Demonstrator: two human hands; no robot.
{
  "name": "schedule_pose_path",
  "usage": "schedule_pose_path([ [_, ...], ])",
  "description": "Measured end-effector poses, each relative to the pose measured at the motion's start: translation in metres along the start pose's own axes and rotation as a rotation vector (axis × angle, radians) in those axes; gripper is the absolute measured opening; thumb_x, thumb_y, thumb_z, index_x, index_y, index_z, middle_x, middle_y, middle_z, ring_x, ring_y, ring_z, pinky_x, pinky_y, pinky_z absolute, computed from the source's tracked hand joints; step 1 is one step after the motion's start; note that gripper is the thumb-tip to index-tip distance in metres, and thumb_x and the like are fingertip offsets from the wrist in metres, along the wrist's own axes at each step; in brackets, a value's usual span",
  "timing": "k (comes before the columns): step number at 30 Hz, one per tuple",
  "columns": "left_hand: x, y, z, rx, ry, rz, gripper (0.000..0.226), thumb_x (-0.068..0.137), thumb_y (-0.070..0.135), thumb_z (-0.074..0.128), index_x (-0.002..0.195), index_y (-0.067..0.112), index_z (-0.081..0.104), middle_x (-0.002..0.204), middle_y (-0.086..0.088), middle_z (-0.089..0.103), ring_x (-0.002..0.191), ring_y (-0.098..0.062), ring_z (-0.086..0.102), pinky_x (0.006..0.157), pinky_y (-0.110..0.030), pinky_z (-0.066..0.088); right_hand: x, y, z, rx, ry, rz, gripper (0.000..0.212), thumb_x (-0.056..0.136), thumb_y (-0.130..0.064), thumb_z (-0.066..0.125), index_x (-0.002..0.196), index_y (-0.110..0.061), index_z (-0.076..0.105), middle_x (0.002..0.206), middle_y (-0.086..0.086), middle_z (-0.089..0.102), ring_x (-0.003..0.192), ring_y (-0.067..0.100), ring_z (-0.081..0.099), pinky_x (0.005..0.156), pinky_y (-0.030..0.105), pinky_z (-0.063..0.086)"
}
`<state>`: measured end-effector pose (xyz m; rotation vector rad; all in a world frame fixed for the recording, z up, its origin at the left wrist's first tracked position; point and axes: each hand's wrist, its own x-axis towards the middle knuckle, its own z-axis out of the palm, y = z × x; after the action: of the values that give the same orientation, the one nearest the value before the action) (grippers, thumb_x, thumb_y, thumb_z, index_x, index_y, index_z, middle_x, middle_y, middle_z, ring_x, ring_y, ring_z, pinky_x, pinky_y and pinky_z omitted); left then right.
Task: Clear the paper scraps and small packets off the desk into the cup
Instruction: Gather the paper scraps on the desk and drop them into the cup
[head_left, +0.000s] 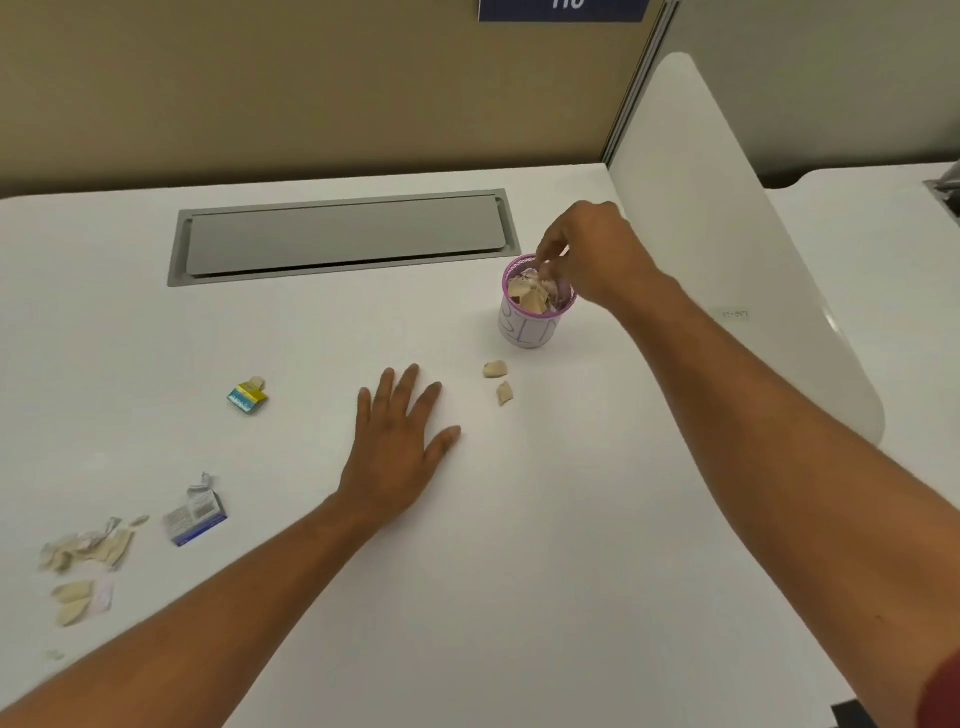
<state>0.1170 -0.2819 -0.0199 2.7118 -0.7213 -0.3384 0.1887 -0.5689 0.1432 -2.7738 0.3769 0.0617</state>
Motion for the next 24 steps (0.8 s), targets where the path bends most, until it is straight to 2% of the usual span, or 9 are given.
schedule_pose_path([
  [3, -0.008, -0.009, 0.013, 0.076, 0.022, 0.071, 0.08, 0.105, 0.071, 0.014, 0.17, 0.026, 0.016, 0.18, -0.002, 0.001, 0.166, -0.03, -0.005, 0.134, -0.055, 0.002, 0.0, -0.004, 0.007, -0.074, -0.096, 0.024, 0.025, 0.071, -0.01, 0.09, 0.094, -0.015, 0.082, 0.101, 0.011, 0.076, 0.089, 0.029, 0.071, 0.074, 0.03, 0.055],
  [7, -0.009, -0.011, 0.018, 0.107, 0.071, 0.078, 0.075, 0.108, 0.069, 0.016, 0.171, 0.028, 0.013, 0.18, -0.001, 0.001, 0.167, -0.027, -0.005, 0.134, -0.054, 0.003, -0.006, -0.006, 0.03, -0.159, -0.107, -0.021, 0.02, 0.081, -0.011, 0.08, 0.101, -0.009, 0.08, 0.109, 0.017, 0.072, 0.096, 0.034, 0.07, 0.088, 0.041, 0.06],
  [9, -0.009, -0.011, 0.02, 0.106, 0.083, 0.085, 0.074, 0.108, 0.069, 0.018, 0.171, 0.028, 0.013, 0.18, -0.001, 0.001, 0.167, -0.027, -0.005, 0.134, -0.054, 0.003, -0.004, -0.003, 0.031, -0.159, -0.099, -0.024, 0.023, 0.082, -0.013, 0.08, 0.104, -0.009, 0.079, 0.109, 0.016, 0.073, 0.096, 0.033, 0.07, 0.088, 0.04, 0.06],
  [11, -0.009, -0.011, 0.021, 0.12, 0.088, 0.092, 0.075, 0.108, 0.07, 0.018, 0.171, 0.029, 0.012, 0.18, 0.0, 0.0, 0.167, -0.027, -0.006, 0.134, -0.053, 0.003, -0.006, 0.001, 0.025, -0.102, -0.019, -0.005, 0.023, 0.08, -0.014, 0.082, 0.104, -0.013, 0.081, 0.105, 0.013, 0.075, 0.093, 0.031, 0.07, 0.085, 0.037, 0.06],
  [14, -0.009, -0.011, 0.021, 0.14, 0.103, 0.094, 0.077, 0.107, 0.071, 0.02, 0.171, 0.028, 0.011, 0.18, -0.001, 0.001, 0.167, -0.027, -0.004, 0.134, -0.054, 0.003, -0.037, -0.002, 0.022, 0.118, 0.262, -0.105, 0.01, 0.081, -0.012, 0.076, 0.091, -0.014, 0.079, 0.091, 0.008, 0.072, 0.083, 0.023, 0.066, 0.077, 0.035, 0.055],
  [16, -0.009, -0.01, 0.022, 0.146, 0.117, 0.095, 0.078, 0.107, 0.071, 0.022, 0.171, 0.028, 0.012, 0.18, -0.002, 0.003, 0.167, -0.028, -0.003, 0.134, -0.054, 0.004, -0.072, -0.01, 0.038, 0.237, 0.257, -0.232, 0.005, 0.082, -0.011, 0.077, 0.087, -0.011, 0.077, 0.087, 0.006, 0.073, 0.078, 0.018, 0.063, 0.075, 0.032, 0.051],
  [20, -0.008, -0.01, 0.022, 0.149, 0.13, 0.1, 0.078, 0.107, 0.071, 0.023, 0.17, 0.026, 0.015, 0.18, -0.004, 0.008, 0.167, -0.03, 0.001, 0.134, -0.055, 0.007, -0.102, -0.005, 0.088, 0.15, -0.109, -0.256, 0.03, 0.09, -0.011, 0.075, 0.12, -0.009, 0.073, 0.12, 0.005, 0.072, 0.108, 0.024, 0.066, 0.093, 0.028, 0.048],
  [22, -0.008, -0.01, 0.022, 0.15, 0.127, 0.103, 0.078, 0.107, 0.071, 0.023, 0.17, 0.025, 0.016, 0.18, -0.005, 0.008, 0.167, -0.03, 0.001, 0.134, -0.056, 0.007, -0.102, -0.001, 0.106, 0.046, -0.173, -0.297, 0.046, 0.093, -0.006, 0.07, 0.139, -0.014, 0.062, 0.144, 0.005, 0.059, 0.128, 0.026, 0.055, 0.106, 0.03, 0.043],
  [24, -0.009, -0.009, 0.021, 0.158, 0.124, 0.103, 0.079, 0.107, 0.071, 0.022, 0.17, 0.024, 0.016, 0.18, -0.006, 0.007, 0.167, -0.031, 0.001, 0.134, -0.056, 0.007, -0.1, -0.001, 0.117, -0.029, -0.189, -0.328, 0.055, 0.096, -0.002, 0.064, 0.147, -0.02, 0.054, 0.157, 0.004, 0.046, 0.135, 0.026, 0.046, 0.11, 0.033, 0.041],
])
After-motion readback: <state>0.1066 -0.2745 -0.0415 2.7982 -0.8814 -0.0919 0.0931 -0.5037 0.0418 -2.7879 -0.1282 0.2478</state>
